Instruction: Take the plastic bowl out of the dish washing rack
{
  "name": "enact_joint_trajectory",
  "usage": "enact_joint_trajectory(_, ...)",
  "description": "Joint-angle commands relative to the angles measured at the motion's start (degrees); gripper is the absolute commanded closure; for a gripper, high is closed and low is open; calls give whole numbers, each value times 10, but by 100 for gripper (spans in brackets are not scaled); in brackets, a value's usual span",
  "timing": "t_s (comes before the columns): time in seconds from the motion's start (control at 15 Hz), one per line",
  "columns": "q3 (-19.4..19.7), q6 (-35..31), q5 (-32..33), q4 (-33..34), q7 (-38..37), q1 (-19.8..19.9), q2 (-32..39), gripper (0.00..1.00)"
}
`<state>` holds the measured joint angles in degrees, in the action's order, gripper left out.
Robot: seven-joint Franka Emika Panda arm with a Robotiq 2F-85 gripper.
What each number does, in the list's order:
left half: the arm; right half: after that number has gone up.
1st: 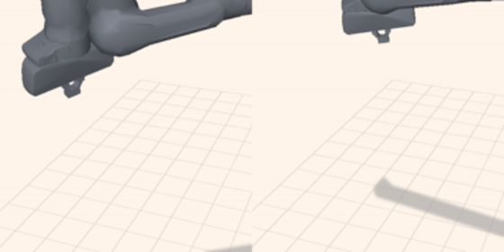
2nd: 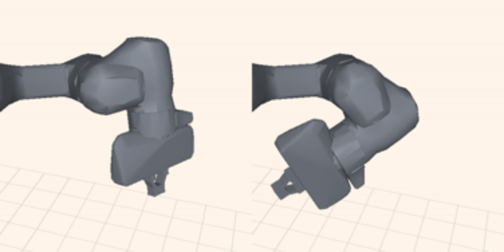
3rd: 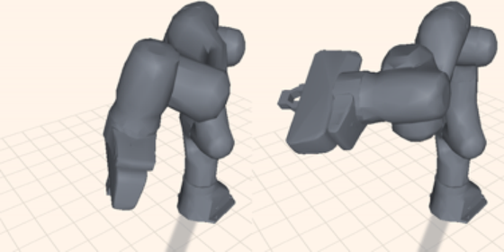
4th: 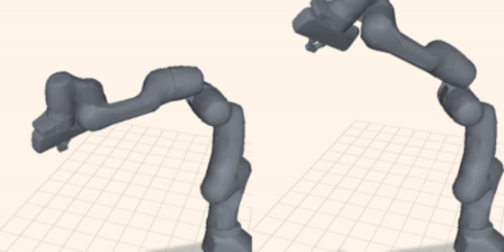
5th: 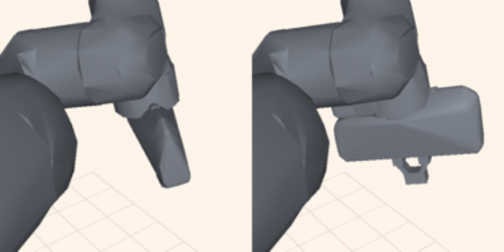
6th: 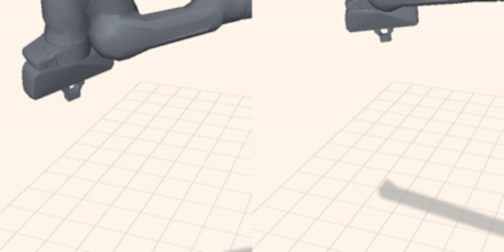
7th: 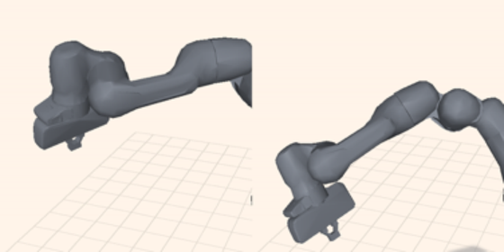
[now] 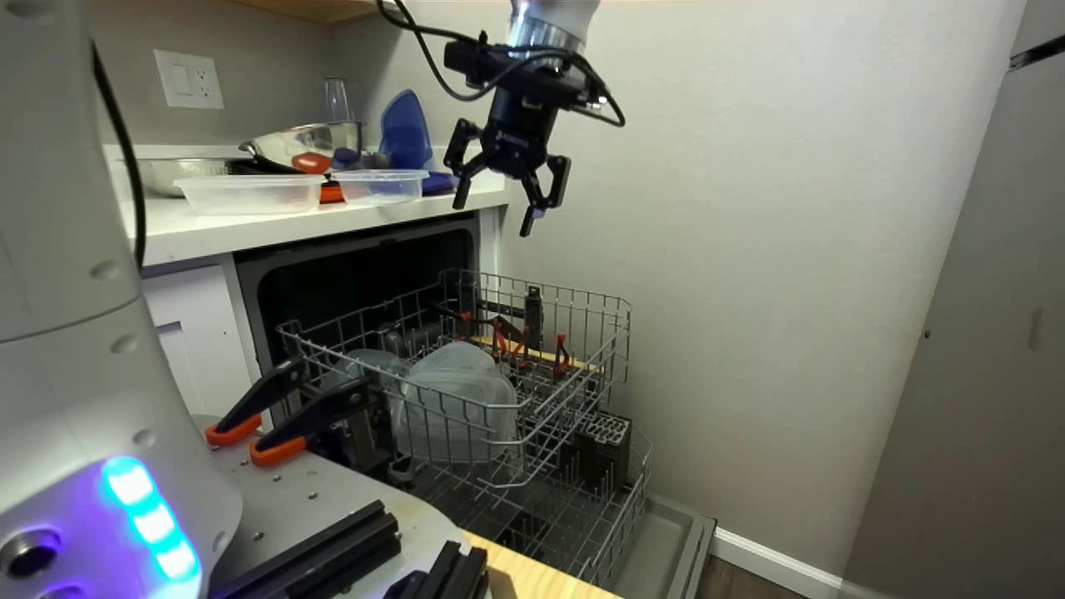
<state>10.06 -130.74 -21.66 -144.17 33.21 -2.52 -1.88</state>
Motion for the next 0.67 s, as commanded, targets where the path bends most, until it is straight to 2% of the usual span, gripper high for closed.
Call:
enact_joint_trajectory(0.0, -41, -6, -27, 54, 42, 13, 85, 0)
enact_joint_trajectory(0.33, -92, -21, 5, 114, 26, 27, 169, 0)
enact_joint_trajectory(0.6, -110, -39, 58, 153, 5, 31, 219, 0)
